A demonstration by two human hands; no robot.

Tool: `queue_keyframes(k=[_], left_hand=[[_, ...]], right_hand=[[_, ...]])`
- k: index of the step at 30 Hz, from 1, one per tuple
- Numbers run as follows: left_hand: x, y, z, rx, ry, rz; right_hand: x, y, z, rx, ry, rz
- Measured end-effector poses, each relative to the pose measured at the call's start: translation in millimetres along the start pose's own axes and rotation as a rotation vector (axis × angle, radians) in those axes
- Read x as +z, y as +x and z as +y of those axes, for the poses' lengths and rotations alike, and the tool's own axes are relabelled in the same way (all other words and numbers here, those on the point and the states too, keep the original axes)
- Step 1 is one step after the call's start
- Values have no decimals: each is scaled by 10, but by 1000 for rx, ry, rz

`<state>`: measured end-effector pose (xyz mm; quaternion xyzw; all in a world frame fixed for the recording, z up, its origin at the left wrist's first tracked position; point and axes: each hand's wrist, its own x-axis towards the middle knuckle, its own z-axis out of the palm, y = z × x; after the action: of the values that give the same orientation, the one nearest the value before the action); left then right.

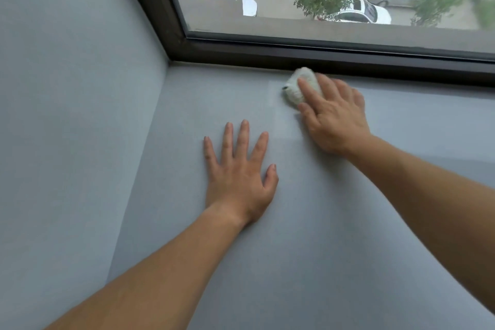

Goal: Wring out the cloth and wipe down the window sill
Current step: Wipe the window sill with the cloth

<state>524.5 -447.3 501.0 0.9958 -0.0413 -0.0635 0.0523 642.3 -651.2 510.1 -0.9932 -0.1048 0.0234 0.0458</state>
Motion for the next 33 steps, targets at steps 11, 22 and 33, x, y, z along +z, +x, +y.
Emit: queue_keyframes(k=[11,22,33], left_hand=[[3,-20,18,2,3,-5],[-15,16,8,-4,-6,-1],[-109,-67,157,33,-50,49]], right_hand=[[-39,-525,395,48,-18,-5],[-93,-787,648,113,5,-10],[-82,-1423,683,144,-15,-32]])
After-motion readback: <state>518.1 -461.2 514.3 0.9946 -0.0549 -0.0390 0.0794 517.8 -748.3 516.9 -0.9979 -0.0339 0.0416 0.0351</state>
